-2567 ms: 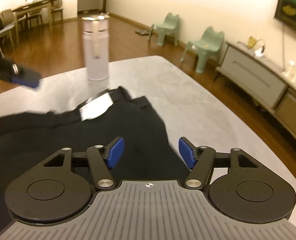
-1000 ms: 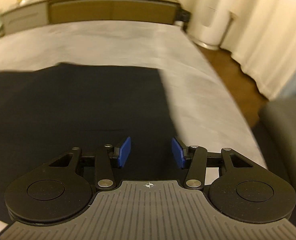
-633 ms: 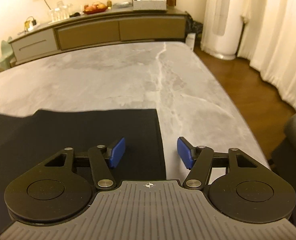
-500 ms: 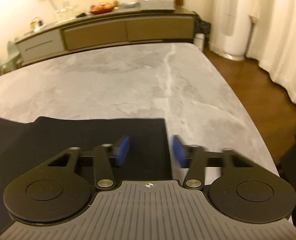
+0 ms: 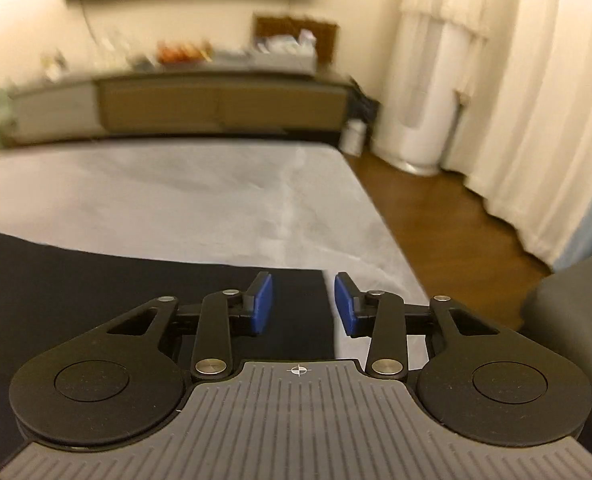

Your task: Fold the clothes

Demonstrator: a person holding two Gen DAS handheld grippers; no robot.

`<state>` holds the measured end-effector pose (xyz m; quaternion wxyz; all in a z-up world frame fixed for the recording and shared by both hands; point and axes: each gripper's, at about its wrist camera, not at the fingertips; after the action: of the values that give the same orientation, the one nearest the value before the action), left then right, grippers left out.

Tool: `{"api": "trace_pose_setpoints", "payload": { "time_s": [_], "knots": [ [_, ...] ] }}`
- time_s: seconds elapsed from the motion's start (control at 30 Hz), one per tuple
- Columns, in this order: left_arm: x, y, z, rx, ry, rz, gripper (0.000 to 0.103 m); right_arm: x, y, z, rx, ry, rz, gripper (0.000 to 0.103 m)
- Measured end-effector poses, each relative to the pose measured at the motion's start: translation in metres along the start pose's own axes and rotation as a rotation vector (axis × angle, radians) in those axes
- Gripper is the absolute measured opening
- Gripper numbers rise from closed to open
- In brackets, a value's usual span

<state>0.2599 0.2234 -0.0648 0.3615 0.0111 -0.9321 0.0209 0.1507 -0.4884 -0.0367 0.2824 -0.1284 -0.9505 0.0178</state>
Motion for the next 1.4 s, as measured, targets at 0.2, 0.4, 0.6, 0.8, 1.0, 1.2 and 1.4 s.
{"api": "trace_pose_setpoints", "payload": {
  "time_s": [0.2,0.4,0.6,0.8,1.0,1.2,1.4],
  "knots": [
    [-0.006,0.031,0.021,0.038,0.057,-0.058,0.057,0.029,0.013,0.049,0.079,0.099,-0.115,0.029],
    [0.009,0.058,0.017,0.147,0.041,-0.086,0.054,0.017,-0.017,0.050,-0.054,0.123,0.016,0.028],
    [0.033,0.073,0.048,0.142,0.063,0.031,0.058,0.053,0.028,0.045,0.001,0.088,-0.171,0.033],
    [0.042,0.097,0.051,0.179,0.034,-0.068,0.053,0.044,0.021,0.069,-0.004,0.138,-0.087,0.049],
    [0.074,0.116,0.073,0.259,0.001,-0.025,0.061,0.086,-0.002,0.070,-0.118,0.107,-0.047,0.048],
    [0.088,0.120,0.079,0.326,-0.005,-0.024,0.062,0.086,0.014,0.080,-0.052,0.172,0.012,0.051],
    [0.112,0.111,0.080,0.297,-0.036,0.032,0.070,0.131,0.060,0.048,-0.021,0.068,-0.080,0.061]
  ]
}}
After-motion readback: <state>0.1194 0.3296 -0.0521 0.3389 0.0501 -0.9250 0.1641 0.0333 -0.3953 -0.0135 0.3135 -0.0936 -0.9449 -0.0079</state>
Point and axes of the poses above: each gripper's, at about its wrist camera, not at the fingertips, and x roughly against the way its jaws point, y to its left, z to its underside, and after that the axes turned 5 degrees about -y, right-handed
